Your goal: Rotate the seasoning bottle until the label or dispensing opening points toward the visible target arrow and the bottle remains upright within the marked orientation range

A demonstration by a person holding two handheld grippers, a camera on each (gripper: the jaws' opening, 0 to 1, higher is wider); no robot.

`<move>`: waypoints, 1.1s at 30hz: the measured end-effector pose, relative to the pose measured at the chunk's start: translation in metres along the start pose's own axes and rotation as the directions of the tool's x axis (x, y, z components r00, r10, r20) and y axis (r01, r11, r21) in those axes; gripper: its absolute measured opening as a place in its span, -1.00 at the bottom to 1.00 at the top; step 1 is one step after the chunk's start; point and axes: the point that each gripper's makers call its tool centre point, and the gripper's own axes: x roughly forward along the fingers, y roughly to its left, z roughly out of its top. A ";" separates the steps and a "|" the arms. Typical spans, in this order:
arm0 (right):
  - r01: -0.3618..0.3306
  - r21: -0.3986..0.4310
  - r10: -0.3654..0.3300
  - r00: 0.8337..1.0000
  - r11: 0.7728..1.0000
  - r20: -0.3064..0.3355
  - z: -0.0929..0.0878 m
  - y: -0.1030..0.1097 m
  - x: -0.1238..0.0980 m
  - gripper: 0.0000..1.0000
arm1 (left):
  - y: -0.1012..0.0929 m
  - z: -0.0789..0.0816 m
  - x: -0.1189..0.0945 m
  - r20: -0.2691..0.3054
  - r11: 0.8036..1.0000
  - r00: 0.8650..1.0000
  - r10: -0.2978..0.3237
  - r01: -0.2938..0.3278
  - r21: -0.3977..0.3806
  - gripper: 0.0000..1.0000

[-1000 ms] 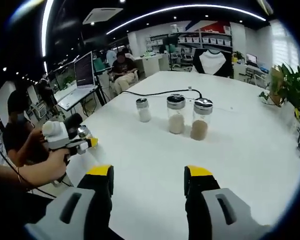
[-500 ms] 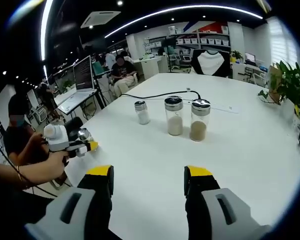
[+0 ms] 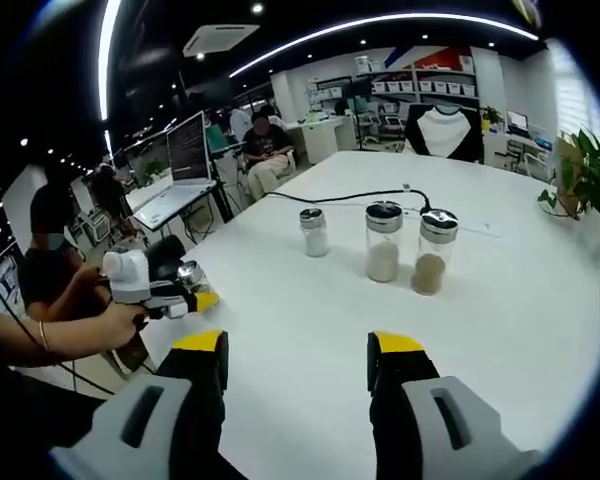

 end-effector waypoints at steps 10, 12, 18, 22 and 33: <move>0.021 0.003 -0.021 1.000 1.000 -0.005 -0.005 0.008 0.001 0.10 | 0.005 -0.002 0.000 0.024 0.971 0.977 -0.210 0.206 0.118 -0.28; 0.031 0.006 -0.031 1.000 1.000 -0.006 -0.006 0.008 0.002 0.10 | 0.005 -0.003 0.000 0.023 0.962 0.970 -0.243 0.238 0.133 -0.28; 0.055 0.014 -0.054 0.998 0.998 -0.007 -0.007 0.014 0.003 0.10 | -0.001 -0.003 -0.007 0.011 0.915 0.930 -0.368 0.360 0.183 -0.28; 0.058 0.012 -0.057 0.998 0.998 -0.014 -0.008 0.024 0.008 0.10 | -0.004 -0.003 -0.009 -0.015 0.877 0.902 -0.432 0.423 0.229 -0.28; 0.051 -0.012 -0.051 0.999 0.999 -0.002 0.001 0.054 0.022 0.08 | -0.004 -0.005 -0.013 -0.070 0.804 0.853 -0.517 0.512 0.302 -0.28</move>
